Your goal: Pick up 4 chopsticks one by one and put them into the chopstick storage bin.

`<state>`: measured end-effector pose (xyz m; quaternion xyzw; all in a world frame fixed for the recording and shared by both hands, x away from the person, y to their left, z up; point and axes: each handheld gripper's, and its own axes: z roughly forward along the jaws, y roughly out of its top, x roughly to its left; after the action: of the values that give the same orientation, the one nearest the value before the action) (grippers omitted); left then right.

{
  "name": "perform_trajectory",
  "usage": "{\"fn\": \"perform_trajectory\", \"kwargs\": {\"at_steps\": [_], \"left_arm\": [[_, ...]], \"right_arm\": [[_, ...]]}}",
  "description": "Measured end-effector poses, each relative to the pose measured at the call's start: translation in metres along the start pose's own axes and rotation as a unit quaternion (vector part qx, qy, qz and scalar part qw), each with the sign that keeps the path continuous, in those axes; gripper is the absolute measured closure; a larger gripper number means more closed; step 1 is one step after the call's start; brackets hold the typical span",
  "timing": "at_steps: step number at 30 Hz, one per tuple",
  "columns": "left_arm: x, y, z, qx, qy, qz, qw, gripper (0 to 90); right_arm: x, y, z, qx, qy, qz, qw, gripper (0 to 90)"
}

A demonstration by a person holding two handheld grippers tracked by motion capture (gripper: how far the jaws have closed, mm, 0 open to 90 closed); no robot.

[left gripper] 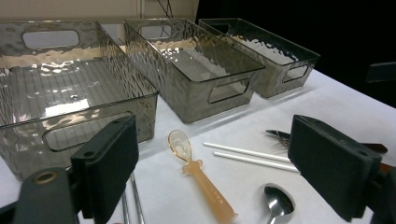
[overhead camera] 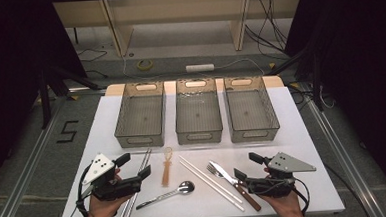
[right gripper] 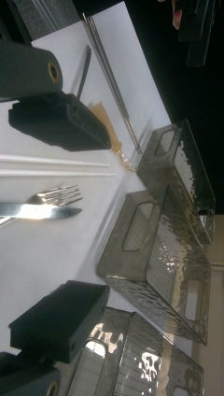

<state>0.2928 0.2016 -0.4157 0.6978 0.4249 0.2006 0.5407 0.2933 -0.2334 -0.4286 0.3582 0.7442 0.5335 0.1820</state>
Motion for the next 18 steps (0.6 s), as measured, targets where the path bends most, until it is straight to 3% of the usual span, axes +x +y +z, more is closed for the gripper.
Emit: {"fn": "perform_trajectory", "kwargs": {"at_steps": [8, 13, 15, 17, 18], "left_arm": [[0.000, 0.002, 0.004, 0.035, 0.015, 0.000, 0.9993, 16.2], [0.002, 0.007, 0.009, 0.085, 0.036, -0.003, 0.9957, 17.5], [0.004, 0.011, 0.011, 0.116, 0.044, -0.002, 0.9922, 19.8], [0.006, 0.015, 0.014, 0.154, 0.050, 0.006, 0.9867, 21.1], [0.012, 0.018, 0.015, 0.193, 0.052, 0.000, 0.9798, 24.9]], "right_arm": [[0.000, 0.001, 0.000, 0.008, 0.000, -0.002, 1.0000, 26.7], [-0.001, 0.000, 0.001, 0.013, 0.000, -0.001, 0.9999, 26.9], [-0.001, 0.000, 0.001, 0.014, -0.002, -0.002, 0.9999, 27.1], [-0.002, 0.000, 0.001, 0.016, -0.002, 0.000, 0.9999, 27.1], [-0.002, 0.000, 0.001, 0.017, -0.001, -0.001, 0.9998, 27.4]]}}
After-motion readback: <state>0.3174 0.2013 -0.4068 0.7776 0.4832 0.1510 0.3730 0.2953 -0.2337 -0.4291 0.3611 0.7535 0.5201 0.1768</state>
